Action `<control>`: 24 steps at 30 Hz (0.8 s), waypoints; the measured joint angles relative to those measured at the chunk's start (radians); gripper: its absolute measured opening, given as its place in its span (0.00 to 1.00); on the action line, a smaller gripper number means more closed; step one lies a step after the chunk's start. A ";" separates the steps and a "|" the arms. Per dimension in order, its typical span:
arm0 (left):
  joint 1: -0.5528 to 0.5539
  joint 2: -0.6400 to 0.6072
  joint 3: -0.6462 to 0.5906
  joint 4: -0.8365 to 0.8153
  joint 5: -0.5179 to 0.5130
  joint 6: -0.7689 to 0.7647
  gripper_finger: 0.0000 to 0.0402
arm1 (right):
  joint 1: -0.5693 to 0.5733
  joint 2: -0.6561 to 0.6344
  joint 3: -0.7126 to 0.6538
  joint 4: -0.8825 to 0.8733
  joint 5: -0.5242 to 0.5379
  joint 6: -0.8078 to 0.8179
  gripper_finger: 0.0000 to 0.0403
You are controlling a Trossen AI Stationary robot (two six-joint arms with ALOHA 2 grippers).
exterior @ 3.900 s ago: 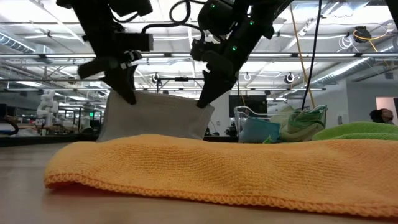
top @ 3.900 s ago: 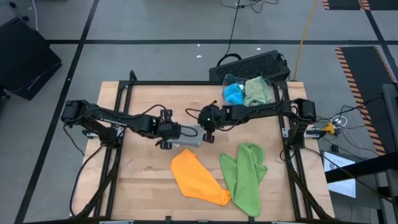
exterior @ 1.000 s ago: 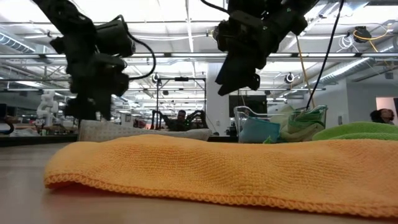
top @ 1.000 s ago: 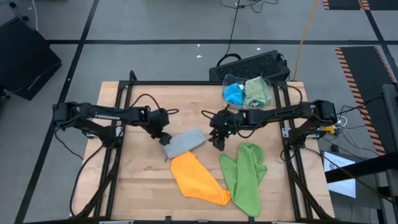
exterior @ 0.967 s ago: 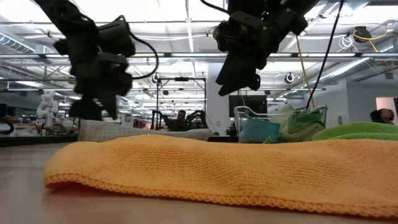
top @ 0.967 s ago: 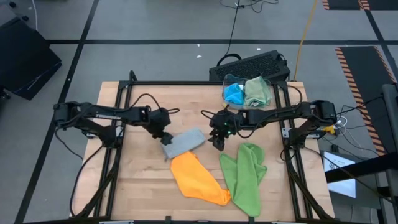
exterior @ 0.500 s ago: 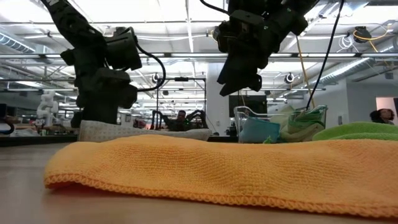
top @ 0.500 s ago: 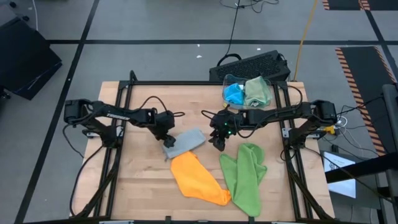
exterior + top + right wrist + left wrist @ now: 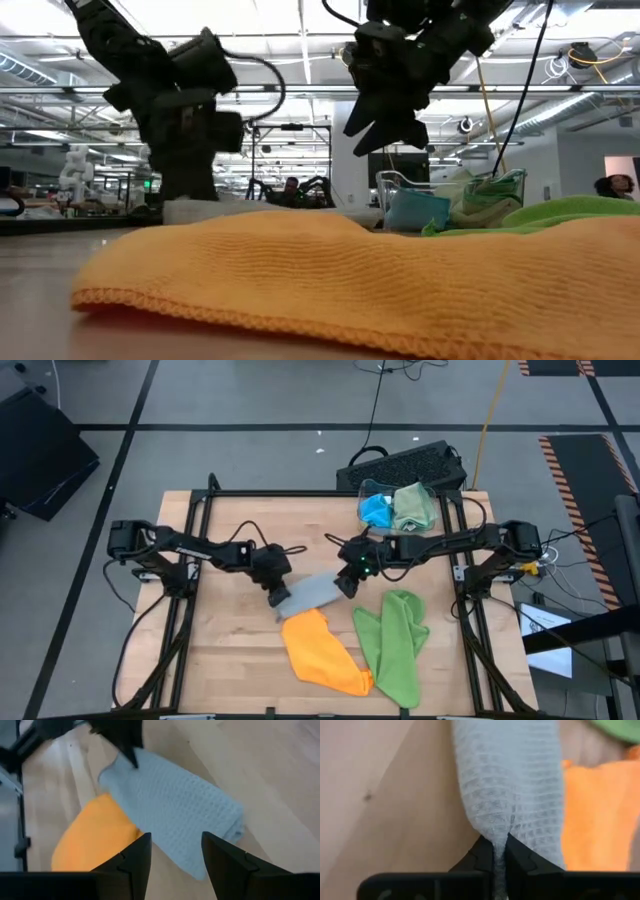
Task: Fold microfiber towels
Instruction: Put the grey microfiber towel into the transparent bin
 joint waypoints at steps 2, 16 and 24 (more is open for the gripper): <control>-0.001 -0.024 0.001 0.026 0.001 -0.016 0.03 | -0.003 -0.009 0.000 0.001 -0.001 0.031 0.41; 0.061 -0.204 0.002 0.080 -0.022 -0.065 0.03 | 0.005 -0.160 0.000 -0.023 0.054 0.051 0.41; 0.114 -0.329 0.002 0.169 -0.059 -0.085 0.03 | 0.049 -0.170 -0.114 0.329 0.053 0.193 0.42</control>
